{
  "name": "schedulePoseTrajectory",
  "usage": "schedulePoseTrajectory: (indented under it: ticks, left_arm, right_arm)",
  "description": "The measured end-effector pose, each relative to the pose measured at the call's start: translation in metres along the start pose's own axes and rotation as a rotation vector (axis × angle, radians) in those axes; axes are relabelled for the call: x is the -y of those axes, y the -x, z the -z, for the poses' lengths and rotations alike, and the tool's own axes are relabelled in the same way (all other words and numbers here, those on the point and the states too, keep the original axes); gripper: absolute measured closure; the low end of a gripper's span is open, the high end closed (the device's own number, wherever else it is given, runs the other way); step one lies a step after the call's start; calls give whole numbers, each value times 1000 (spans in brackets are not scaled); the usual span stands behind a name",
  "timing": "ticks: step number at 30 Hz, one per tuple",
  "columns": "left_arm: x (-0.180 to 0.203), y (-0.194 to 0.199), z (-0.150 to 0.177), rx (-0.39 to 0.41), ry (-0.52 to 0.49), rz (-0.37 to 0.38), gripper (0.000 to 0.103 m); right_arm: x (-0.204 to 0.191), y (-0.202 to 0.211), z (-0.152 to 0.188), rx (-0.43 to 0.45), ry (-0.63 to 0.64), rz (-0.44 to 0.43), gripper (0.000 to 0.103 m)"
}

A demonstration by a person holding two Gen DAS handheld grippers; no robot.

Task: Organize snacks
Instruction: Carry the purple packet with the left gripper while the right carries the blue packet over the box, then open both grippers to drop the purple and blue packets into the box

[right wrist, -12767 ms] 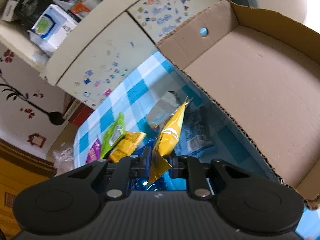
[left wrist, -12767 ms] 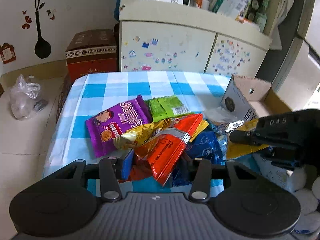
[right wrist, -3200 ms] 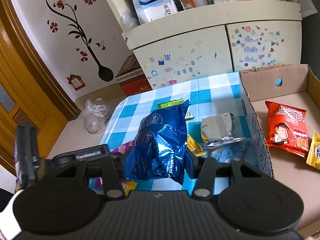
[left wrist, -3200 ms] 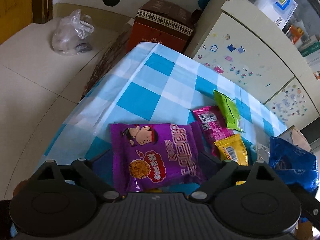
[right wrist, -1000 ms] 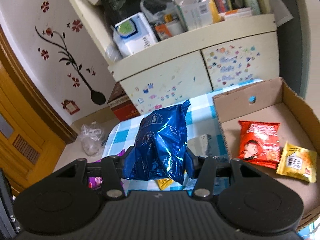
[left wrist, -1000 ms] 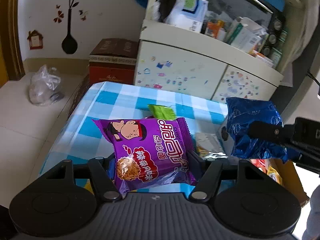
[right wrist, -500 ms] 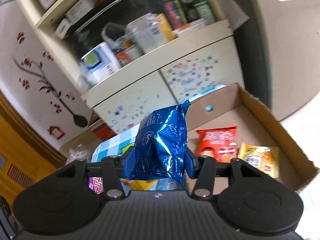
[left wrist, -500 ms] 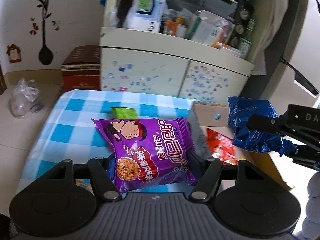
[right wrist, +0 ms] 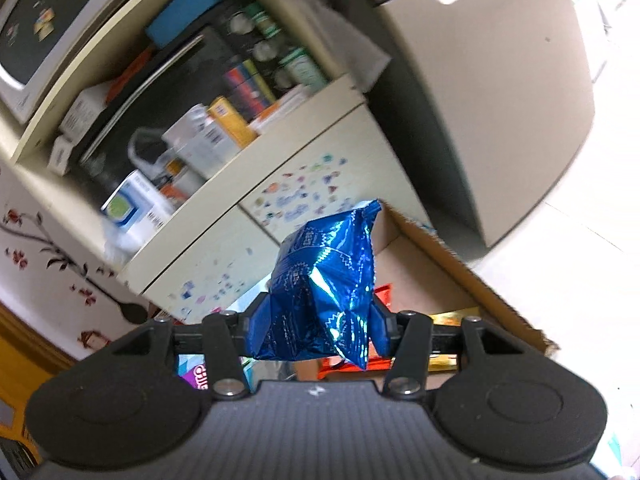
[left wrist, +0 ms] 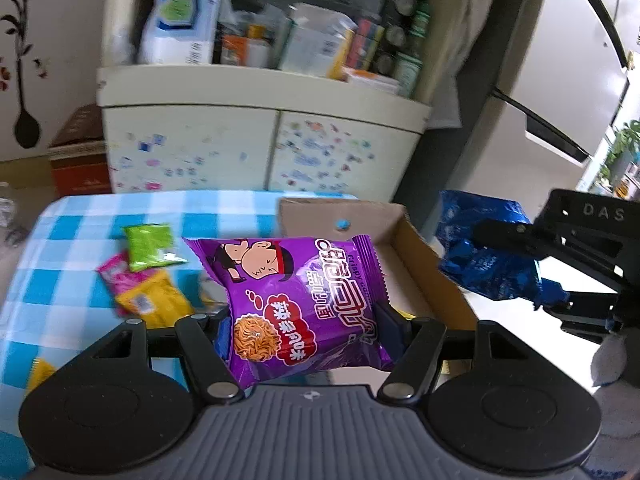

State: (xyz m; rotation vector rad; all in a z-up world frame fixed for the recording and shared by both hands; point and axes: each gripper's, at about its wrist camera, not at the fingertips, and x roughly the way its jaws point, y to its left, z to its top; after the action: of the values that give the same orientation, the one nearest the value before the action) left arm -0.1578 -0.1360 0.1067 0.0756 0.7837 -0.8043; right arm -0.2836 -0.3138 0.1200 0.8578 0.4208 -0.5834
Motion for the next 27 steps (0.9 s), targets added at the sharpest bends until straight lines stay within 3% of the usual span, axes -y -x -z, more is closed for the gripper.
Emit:
schedulePoseTrajectory:
  ticks: [11,13,15,16,18,27]
  left_arm:
    - [41,-33,9,-71,-92,61,30]
    - [47,-34,10,-69,-117,51,25]
    - [51,-33,9,-62,-146,23,8]
    - [53,-32,9,-55,-157,8,6]
    - [53,-29,7,-47,-169,-1,4]
    - [42,-24,5,-71,-168,-38,3]
  right_arm:
    - [7,-1,-2,8,-30,80,51]
    - [10,-2,-3,6,-53,93,49]
    - [12,-3,-3,9,-73,97,47]
    - [12,-2,-3,12,-81,97,40]
    - [13,-2,-3,17,-90,95,33]
    - [8,-6,-1,5,-78,75,33]
